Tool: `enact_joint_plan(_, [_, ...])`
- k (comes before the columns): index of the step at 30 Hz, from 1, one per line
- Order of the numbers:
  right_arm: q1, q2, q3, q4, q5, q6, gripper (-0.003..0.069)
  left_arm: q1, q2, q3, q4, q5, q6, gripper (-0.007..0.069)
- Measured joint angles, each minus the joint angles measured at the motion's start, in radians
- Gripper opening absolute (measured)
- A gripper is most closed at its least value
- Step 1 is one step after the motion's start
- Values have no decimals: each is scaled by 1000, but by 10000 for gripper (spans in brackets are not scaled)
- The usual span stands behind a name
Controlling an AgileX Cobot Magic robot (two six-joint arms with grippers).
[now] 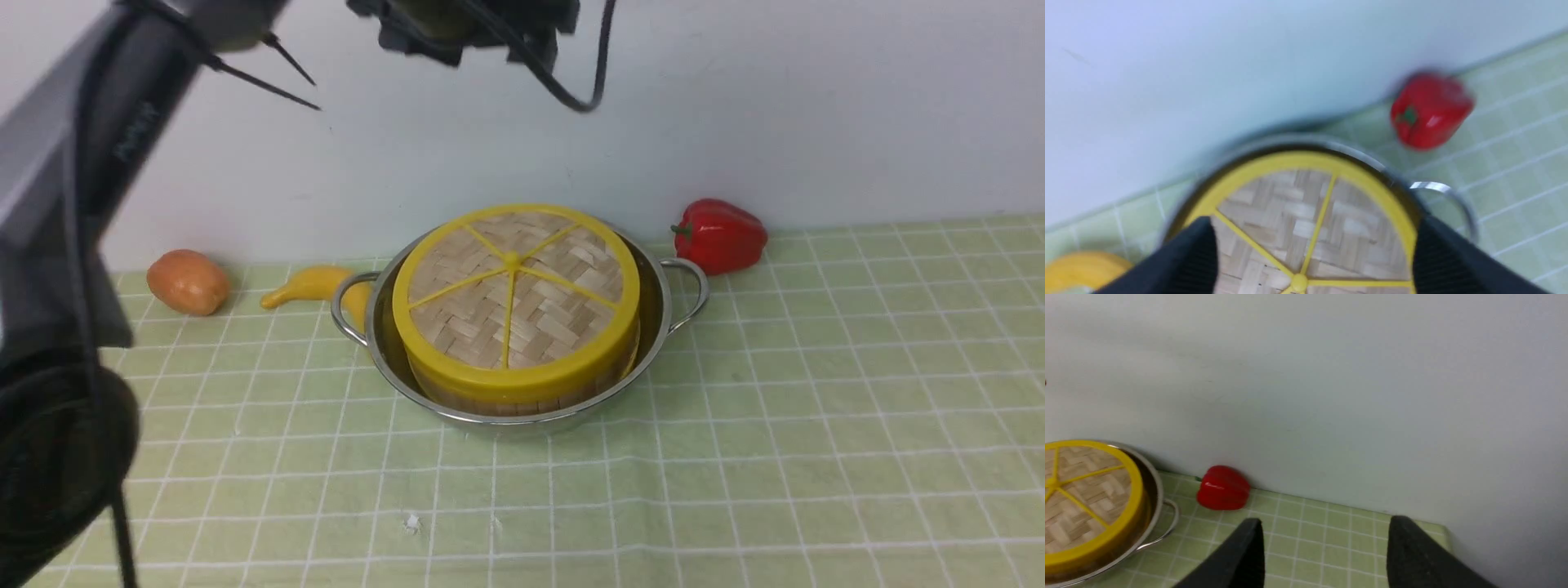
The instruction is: Place the steamer in the pot on the green tablecloth, and put the lid on the steamer.
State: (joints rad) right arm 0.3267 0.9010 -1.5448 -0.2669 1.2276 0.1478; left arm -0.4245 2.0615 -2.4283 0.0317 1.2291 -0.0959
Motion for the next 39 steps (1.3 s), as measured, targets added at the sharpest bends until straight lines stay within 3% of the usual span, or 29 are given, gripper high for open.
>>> enact_joint_plan(1, [0, -6, 5, 4, -1, 0, 387, 0, -14, 0, -1, 0, 1, 490])
enact_joint_plan(4, [0, -85, 152, 31, -1, 1, 311, 0, -157, 0, -3, 0, 26, 213])
enact_joint_plan(5, [0, -96, 162, 31, -1, 1, 302, 0, -164, 0, -3, 0, 29, 213])
enact_joint_plan(6, [0, -139, 239, 31, -1, 5, 266, 0, -218, -1, -9, 1, 50, 87])
enact_joint_plan(9, [0, -244, 427, 35, -24, 22, 191, 0, -330, -2, -32, 1, 90, -11])
enact_joint_plan(14, [0, -394, 663, 61, -149, 67, 125, 0, -467, -3, -47, 1, 147, -23])
enact_joint_plan(20, [0, -526, 846, 115, -260, 105, 108, 0, -624, 80, -47, 1, 159, -23])
enact_joint_plan(30, [0, -663, 1031, 214, -408, 106, 106, 0, -1084, 796, -49, 1, 142, -23])
enact_joint_plan(34, [0, -663, 1036, 222, -425, 106, 111, 0, -1340, 1192, -78, 1, 107, -23])
enact_joint_plan(39, [0, -663, 1036, 225, -430, 106, 123, 0, -1583, 1560, -147, -118, 104, -23])
